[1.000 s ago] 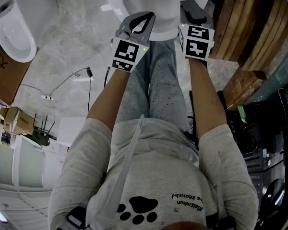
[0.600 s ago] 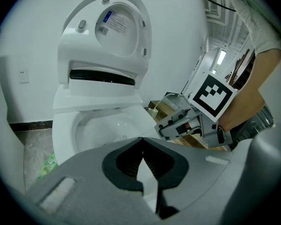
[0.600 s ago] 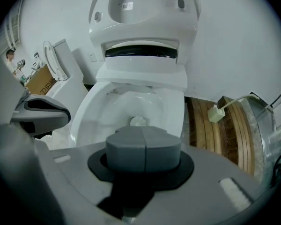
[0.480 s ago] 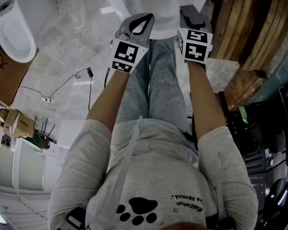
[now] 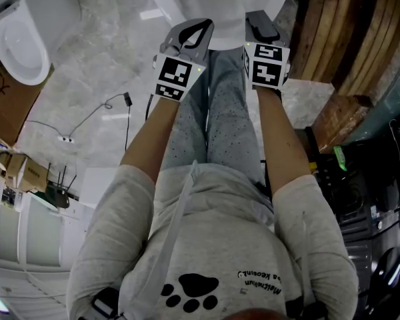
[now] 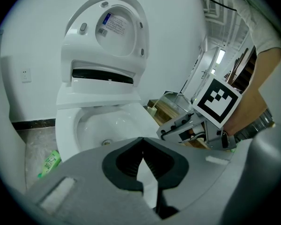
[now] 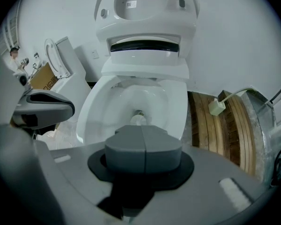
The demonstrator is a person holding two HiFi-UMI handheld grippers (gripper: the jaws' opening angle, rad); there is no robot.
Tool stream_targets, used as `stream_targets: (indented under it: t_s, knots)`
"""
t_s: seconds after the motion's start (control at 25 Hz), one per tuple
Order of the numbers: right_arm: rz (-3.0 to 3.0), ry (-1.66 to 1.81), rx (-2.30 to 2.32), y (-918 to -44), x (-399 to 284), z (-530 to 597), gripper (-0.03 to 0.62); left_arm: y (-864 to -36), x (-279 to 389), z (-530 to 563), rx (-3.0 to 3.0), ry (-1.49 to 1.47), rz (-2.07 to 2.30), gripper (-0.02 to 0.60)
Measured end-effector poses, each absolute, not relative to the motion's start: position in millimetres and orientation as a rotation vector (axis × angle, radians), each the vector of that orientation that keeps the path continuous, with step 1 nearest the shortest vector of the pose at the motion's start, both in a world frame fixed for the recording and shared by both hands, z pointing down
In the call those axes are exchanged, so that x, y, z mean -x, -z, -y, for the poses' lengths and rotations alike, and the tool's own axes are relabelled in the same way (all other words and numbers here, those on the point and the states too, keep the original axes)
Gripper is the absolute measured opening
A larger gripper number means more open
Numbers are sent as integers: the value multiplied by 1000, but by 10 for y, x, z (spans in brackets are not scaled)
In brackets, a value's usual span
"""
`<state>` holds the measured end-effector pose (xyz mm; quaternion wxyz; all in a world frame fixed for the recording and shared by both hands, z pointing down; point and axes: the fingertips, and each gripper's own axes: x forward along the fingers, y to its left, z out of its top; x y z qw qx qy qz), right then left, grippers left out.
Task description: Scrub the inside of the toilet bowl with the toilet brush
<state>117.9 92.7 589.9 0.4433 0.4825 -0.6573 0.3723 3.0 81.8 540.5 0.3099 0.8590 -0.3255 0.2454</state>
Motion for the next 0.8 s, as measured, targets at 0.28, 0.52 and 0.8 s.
stream_targets:
  t_s: [0.28, 0.52, 0.8]
  knots:
    - [1636, -938, -1176, -5908, -1057, -990, 150, -5417, 2, -884, -2270, -658, 854, -2]
    - [1647, -934, -1144, -5944, -964, -966, 150, -5415, 31, -872, -2257, -649, 872, -2]
    - [1658, -924, -1119, -5967, -874, -864, 150, -5425, 124, -815, -2235, -641, 908, -2]
